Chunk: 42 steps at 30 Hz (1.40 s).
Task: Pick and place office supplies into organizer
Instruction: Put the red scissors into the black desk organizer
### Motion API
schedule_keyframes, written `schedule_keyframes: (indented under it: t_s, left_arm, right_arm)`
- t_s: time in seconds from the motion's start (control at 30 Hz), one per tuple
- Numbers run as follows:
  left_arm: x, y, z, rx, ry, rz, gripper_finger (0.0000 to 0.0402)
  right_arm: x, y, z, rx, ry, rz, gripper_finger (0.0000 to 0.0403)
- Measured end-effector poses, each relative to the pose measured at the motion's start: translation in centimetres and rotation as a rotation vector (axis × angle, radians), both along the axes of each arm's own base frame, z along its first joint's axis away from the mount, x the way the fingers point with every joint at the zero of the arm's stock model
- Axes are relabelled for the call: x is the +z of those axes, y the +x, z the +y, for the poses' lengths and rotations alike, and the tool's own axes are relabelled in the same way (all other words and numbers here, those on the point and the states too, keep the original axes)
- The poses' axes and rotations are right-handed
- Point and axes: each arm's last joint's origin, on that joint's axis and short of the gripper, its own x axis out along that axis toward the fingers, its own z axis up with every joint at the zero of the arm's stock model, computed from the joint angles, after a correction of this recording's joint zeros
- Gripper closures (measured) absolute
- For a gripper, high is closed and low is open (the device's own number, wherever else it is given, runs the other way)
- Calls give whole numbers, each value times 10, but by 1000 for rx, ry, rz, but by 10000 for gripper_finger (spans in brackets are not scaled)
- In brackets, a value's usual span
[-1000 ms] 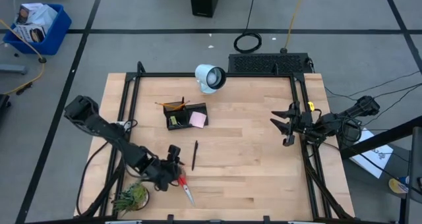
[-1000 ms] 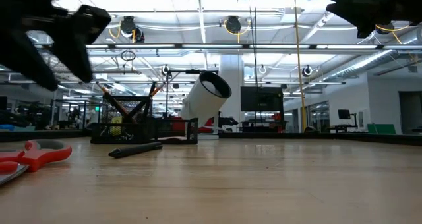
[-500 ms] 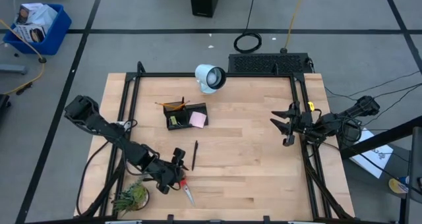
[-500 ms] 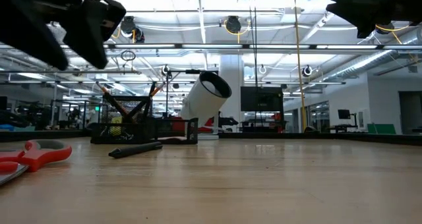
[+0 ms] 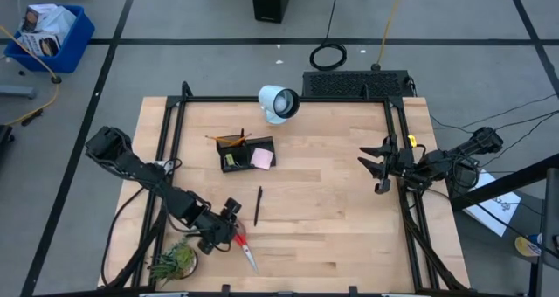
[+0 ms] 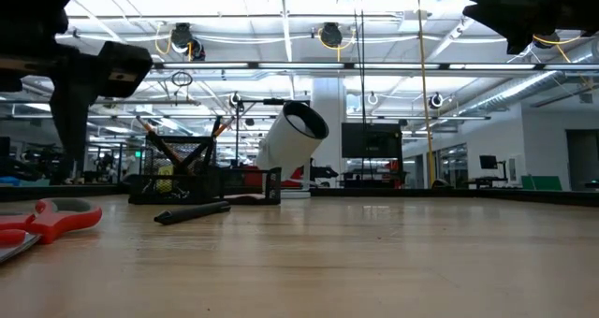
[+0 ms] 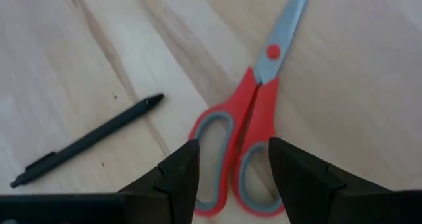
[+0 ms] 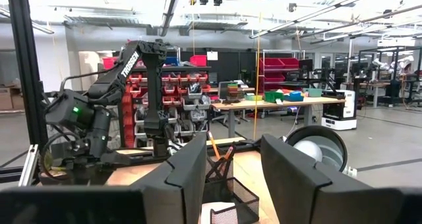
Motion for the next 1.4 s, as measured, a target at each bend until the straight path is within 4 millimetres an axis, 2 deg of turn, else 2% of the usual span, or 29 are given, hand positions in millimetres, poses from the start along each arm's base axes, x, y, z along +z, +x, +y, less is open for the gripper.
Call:
schedule_keyframes:
  t_s: [0.5, 0.63, 1.03, 1.2, 1.3, 1.4]
  left_arm:
    - [-8, 1, 8, -24, 39, 68, 215]
    - [-19, 7, 10, -12, 52, 94, 215]
    - [-33, 12, 8, -6, 60, 123, 215]
    - [-33, 14, 7, -8, 53, 108, 216]
    - [-33, 14, 7, 17, 46, 100, 231]
    - [-33, 15, 7, 49, 34, 99, 268]
  right_arm:
    - [0, 0, 0, 0, 0, 0, 268]
    - [0, 0, 0, 0, 0, 0, 269]
    - [0, 0, 0, 0, 0, 0, 267]
    - [0, 0, 0, 0, 0, 0, 269]
    - [0, 0, 0, 1, 0, 0, 270]
    - [0, 0, 0, 0, 0, 0, 269]
